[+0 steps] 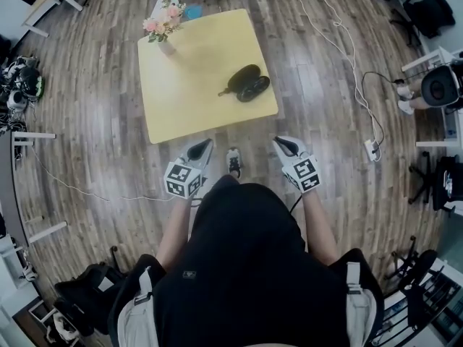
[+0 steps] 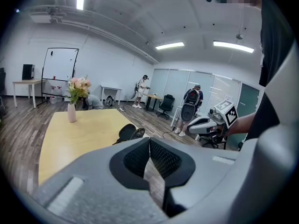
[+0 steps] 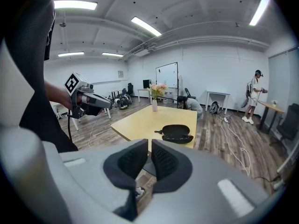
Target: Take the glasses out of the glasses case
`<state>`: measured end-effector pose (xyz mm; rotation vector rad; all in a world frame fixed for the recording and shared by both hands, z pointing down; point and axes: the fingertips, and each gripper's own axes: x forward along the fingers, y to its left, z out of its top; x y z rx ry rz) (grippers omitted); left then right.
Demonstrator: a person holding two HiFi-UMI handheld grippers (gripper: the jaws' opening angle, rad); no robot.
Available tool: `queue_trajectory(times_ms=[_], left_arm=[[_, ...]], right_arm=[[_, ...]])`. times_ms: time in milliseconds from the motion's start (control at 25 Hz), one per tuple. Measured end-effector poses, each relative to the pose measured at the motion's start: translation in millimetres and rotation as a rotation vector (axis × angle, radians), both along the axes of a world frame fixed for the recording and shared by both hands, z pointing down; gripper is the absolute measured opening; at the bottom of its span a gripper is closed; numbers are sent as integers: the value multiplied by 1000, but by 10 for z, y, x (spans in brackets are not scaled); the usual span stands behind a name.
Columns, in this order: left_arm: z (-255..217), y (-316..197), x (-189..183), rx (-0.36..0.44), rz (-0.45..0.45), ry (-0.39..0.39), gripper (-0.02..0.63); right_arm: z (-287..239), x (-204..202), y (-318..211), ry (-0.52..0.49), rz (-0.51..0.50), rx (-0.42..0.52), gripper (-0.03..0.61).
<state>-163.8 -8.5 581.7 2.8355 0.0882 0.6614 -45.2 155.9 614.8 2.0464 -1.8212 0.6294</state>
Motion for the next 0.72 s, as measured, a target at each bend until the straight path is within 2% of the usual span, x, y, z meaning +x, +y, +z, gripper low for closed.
queue_trajectory(times_ms=[720], left_arm=[[62,-516,642,-20,82,-2,12]], right_arm=[[-14,524,-488,11,64,-24,25]])
